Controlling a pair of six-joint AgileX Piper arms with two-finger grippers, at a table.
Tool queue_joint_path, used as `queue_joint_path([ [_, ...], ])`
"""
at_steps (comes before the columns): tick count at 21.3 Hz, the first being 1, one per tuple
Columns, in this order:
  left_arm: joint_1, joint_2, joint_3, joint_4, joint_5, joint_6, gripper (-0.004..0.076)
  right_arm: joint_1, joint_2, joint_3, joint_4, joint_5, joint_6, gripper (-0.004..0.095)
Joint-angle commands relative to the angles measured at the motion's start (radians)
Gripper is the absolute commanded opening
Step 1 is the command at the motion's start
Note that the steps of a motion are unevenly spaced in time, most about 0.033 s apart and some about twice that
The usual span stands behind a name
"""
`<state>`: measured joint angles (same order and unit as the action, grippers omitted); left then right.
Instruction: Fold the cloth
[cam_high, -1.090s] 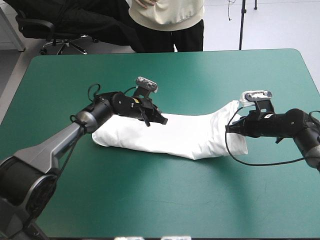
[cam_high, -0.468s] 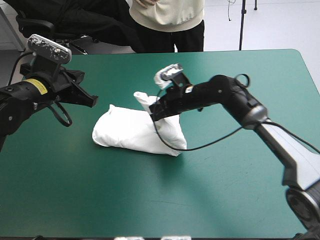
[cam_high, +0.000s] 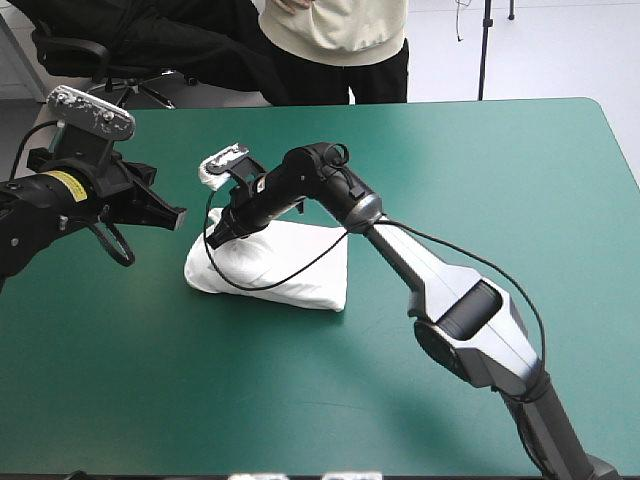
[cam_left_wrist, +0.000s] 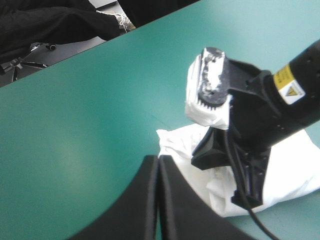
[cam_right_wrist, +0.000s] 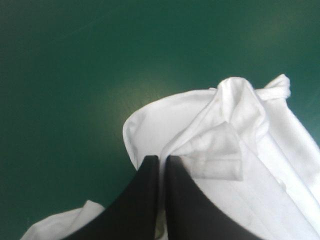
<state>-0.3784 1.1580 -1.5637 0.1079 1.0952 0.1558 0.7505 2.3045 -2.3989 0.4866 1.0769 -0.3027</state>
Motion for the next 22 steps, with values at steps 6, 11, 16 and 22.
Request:
queue_joint_path([
  [6, 0.0, -0.019, -0.029, 0.005, -0.059, -0.034, -0.0017, 0.027, 0.064, -0.157, 0.115, -0.015, -0.011, 0.0009],
  [11, 0.0, -0.019, -0.029, 0.002, -0.056, -0.053, -0.0017, 0.037, 0.075, -0.196, 0.158, -0.023, -0.155, 0.0487],
  [16, 0.0, -0.019, -0.029, 0.009, -0.014, -0.053, -0.0017, 0.014, 0.001, -0.315, -0.049, 0.173, 0.041, 0.0457],
  [22, 0.0, -0.019, -0.029, 0.009, 0.026, -0.053, -0.0017, -0.053, -0.271, 0.035, -0.13, 0.175, 0.042, 0.0387],
])
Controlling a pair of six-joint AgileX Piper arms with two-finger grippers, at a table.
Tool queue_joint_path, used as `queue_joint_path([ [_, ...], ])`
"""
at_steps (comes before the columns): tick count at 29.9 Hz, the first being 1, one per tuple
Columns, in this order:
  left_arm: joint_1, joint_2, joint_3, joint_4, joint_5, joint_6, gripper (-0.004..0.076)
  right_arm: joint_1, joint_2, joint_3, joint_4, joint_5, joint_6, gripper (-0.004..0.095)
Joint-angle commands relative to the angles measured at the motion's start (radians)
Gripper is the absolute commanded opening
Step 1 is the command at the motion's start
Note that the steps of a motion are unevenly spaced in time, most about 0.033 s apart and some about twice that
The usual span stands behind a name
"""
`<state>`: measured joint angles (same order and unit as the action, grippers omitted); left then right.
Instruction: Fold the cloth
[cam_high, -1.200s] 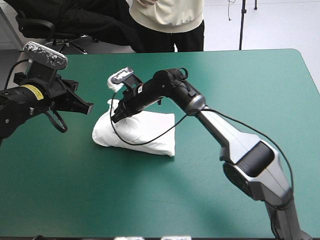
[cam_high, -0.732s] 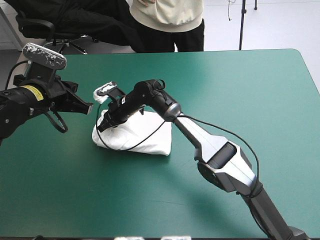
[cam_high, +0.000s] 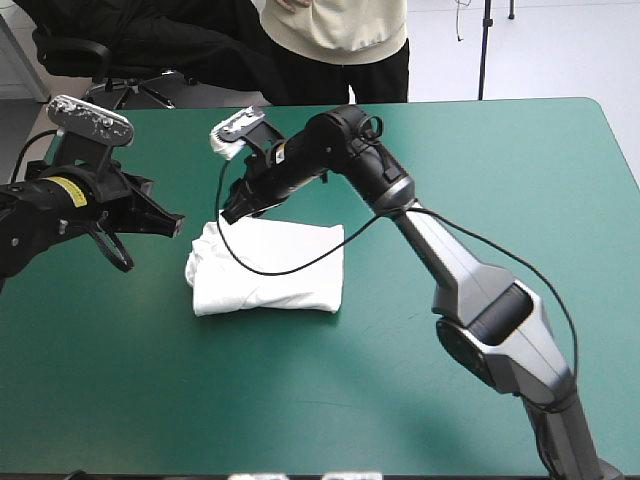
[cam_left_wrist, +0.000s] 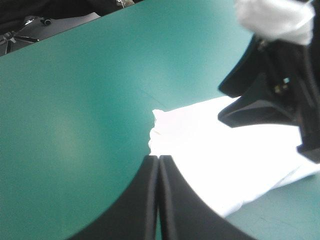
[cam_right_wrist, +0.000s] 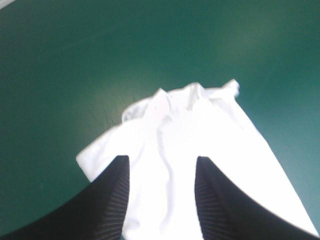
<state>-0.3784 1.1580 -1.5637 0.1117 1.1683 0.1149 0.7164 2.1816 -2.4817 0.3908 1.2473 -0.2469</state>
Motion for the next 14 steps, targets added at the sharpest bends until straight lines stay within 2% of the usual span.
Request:
queue_joint_path([
  [1, 0.0, -0.019, -0.029, 0.0, -0.047, -0.012, -0.0017, -0.03, -0.192, 0.213, -0.044, 0.002, -0.028, 0.0387],
  [3, 0.0, -0.019, -0.029, -0.005, -0.05, -0.012, -0.0017, -0.048, -0.285, 0.416, -0.043, -0.04, -0.063, 0.0387],
  [4, 0.0, -0.019, -0.029, -0.005, -0.05, -0.012, -0.0017, -0.056, -0.336, 0.524, -0.039, -0.096, -0.08, 0.0387],
  [8, 0.0, -0.017, -0.029, -0.008, -0.055, -0.012, -0.0017, -0.092, -0.524, 0.915, -0.009, -0.409, -0.087, 0.0387],
  [11, 0.0, -0.015, -0.029, -0.008, -0.064, -0.012, -0.0017, -0.118, -0.593, 1.091, 0.077, -0.553, -0.097, 0.0389],
  [14, 0.0, -0.015, -0.029, -0.008, -0.064, -0.016, -0.0017, -0.132, -0.588, 1.206, 0.111, -0.636, -0.104, 0.0438],
])
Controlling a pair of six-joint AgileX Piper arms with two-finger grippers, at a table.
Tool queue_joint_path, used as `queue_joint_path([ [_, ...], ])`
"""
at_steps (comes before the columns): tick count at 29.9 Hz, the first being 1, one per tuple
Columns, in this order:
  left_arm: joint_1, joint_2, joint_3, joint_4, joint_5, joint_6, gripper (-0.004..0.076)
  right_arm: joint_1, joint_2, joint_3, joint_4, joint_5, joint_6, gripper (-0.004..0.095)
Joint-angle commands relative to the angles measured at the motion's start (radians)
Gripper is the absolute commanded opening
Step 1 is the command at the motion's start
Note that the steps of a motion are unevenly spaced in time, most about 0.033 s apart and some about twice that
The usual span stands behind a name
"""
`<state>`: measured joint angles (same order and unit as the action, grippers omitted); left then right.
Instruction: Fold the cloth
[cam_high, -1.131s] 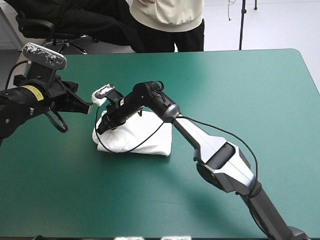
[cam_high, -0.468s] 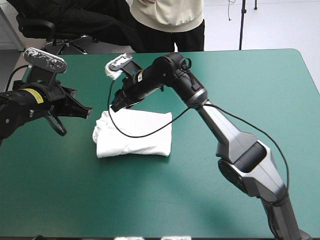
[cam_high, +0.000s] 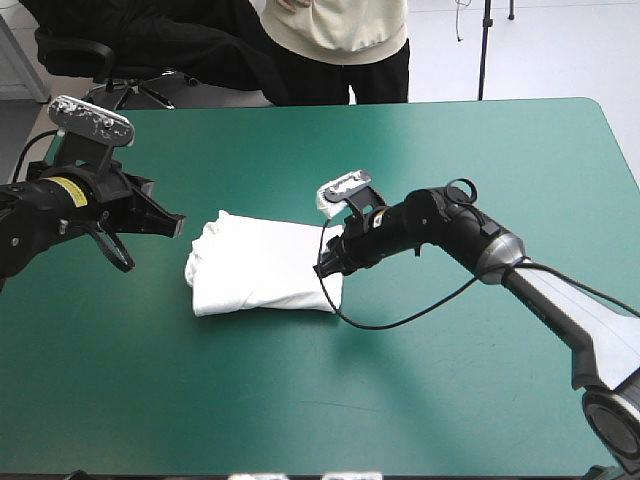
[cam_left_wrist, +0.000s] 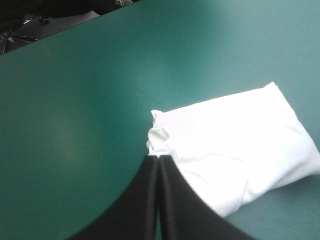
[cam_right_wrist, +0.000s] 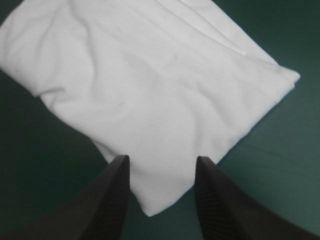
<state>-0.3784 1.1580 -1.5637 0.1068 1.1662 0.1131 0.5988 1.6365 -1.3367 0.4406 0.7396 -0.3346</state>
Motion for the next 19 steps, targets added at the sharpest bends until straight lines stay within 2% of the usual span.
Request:
queue_joint_path([
  [1, 0.0, -0.015, -0.029, -0.003, -0.061, -0.017, -0.0017, -0.019, -0.029, 0.081, 0.065, -0.147, -0.017, 0.0466],
  [4, 0.0, -0.015, -0.029, -0.005, -0.061, -0.017, -0.0017, -0.029, 0.016, 0.119, 0.075, -0.209, -0.003, 0.0566],
  [7, 0.0, -0.015, -0.029, -0.011, -0.056, -0.017, -0.0017, -0.052, 0.08, 0.119, 0.149, -0.234, -0.013, 0.0626],
  [10, 0.0, -0.015, -0.029, -0.014, -0.055, -0.017, -0.0017, -0.069, 0.132, 0.119, 0.288, -0.254, -0.106, 0.0632],
  [14, 0.0, -0.015, -0.029, -0.014, -0.055, -0.014, -0.0017, -0.078, 0.171, 0.119, 0.524, -0.226, -0.317, 0.0625],
  [16, 0.0, -0.015, -0.029, -0.014, -0.057, -0.014, -0.0017, -0.078, 0.173, 0.119, 0.607, -0.208, -0.399, 0.0565],
  [18, 0.0, -0.015, -0.029, -0.014, -0.057, -0.014, -0.0017, -0.078, 0.171, 0.119, 0.649, -0.2, -0.434, 0.0379],
  [19, 0.0, -0.015, -0.029, -0.014, -0.057, -0.014, -0.0017, -0.078, 0.171, 0.117, 0.651, -0.2, -0.438, 0.0243],
])
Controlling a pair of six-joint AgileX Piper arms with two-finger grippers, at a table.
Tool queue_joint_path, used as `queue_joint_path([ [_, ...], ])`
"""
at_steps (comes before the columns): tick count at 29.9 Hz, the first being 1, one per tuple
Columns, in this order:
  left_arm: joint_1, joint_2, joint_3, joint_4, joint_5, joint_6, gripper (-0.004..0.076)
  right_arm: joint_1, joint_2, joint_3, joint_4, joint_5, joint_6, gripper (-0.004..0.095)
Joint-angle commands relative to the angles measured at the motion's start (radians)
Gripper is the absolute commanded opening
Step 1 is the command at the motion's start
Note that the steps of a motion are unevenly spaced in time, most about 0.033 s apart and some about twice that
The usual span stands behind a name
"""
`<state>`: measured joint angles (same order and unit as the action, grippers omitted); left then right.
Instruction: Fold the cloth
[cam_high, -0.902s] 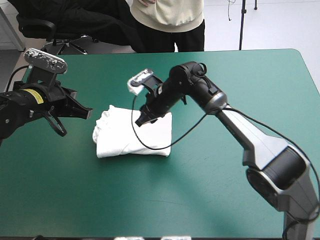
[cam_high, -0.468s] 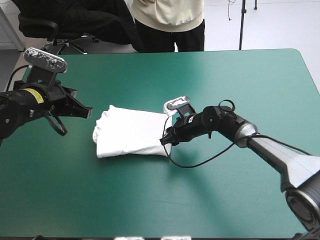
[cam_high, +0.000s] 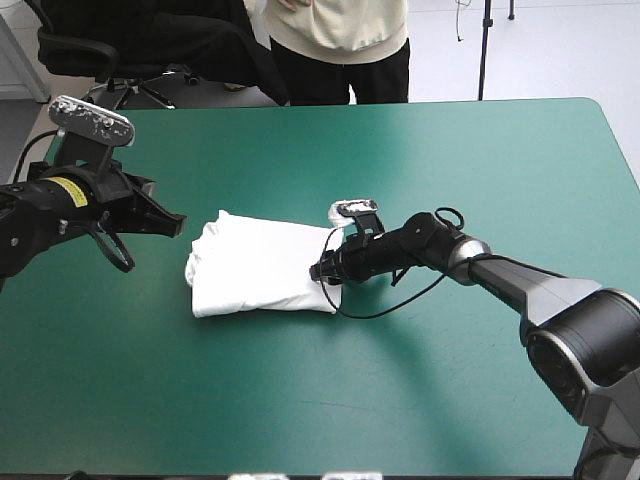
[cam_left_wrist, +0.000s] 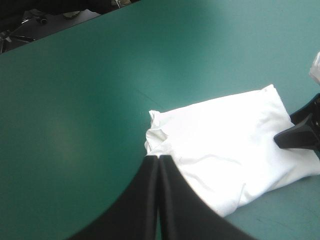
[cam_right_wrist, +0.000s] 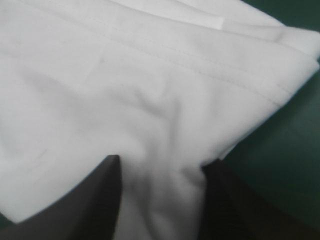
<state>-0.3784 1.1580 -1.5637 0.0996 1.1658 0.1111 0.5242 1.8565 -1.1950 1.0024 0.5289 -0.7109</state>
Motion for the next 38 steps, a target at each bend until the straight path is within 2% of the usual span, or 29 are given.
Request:
queue_joint_path([
  [1, 0.0, -0.015, -0.029, -0.006, -0.056, -0.012, -0.0017, -0.004, -0.05, -0.027, 0.086, 0.01, -0.067, 0.0095],
  [2, 0.0, -0.015, -0.029, -0.006, -0.056, -0.012, -0.0017, -0.004, -0.05, -0.027, 0.083, 0.01, -0.081, -0.0019],
  [7, 0.0, -0.015, -0.029, -0.006, -0.051, -0.01, -0.0017, -0.023, -0.068, -0.026, -0.022, 0.01, -0.04, -0.0009],
  [12, 0.0, -0.015, -0.029, -0.008, -0.039, -0.008, -0.0017, -0.099, -0.133, -0.024, -0.24, 0.033, 0.083, -0.0009],
  [14, 0.0, -0.015, -0.029, -0.013, -0.039, -0.008, -0.0017, -0.169, -0.178, -0.024, -0.353, 0.065, 0.147, -0.001],
  [22, 0.0, -0.015, -0.029, -0.033, -0.039, -0.008, -0.0017, -0.511, -0.309, -0.024, -0.686, 0.255, 0.3, -0.0017],
  [25, 0.0, -0.015, -0.029, -0.033, -0.02, -0.008, -0.0017, -0.635, -0.328, -0.024, -0.867, 0.349, 0.398, -0.0017],
  [29, 0.0, -0.015, -0.029, -0.02, 0.008, -0.005, -0.0017, -0.756, -0.361, -0.024, -1.048, 0.377, 0.521, -0.0017],
  [32, 0.0, -0.015, -0.029, -0.018, 0.002, -0.005, -0.0017, -0.833, -0.377, -0.024, -1.101, 0.386, 0.542, -0.0017],
  [35, 0.0, -0.015, -0.029, -0.018, -0.007, -0.005, -0.0017, -0.885, -0.37, -0.024, -1.084, 0.422, 0.577, -0.001],
  [37, 0.0, -0.015, -0.029, -0.004, -0.005, -0.003, -0.0017, -0.904, -0.368, -0.022, -1.065, 0.429, 0.556, 0.0037],
  [38, 0.0, -0.017, -0.029, 0.009, -0.003, -0.001, -0.0017, -0.911, -0.368, -0.022, -1.065, 0.426, 0.556, 0.0099],
])
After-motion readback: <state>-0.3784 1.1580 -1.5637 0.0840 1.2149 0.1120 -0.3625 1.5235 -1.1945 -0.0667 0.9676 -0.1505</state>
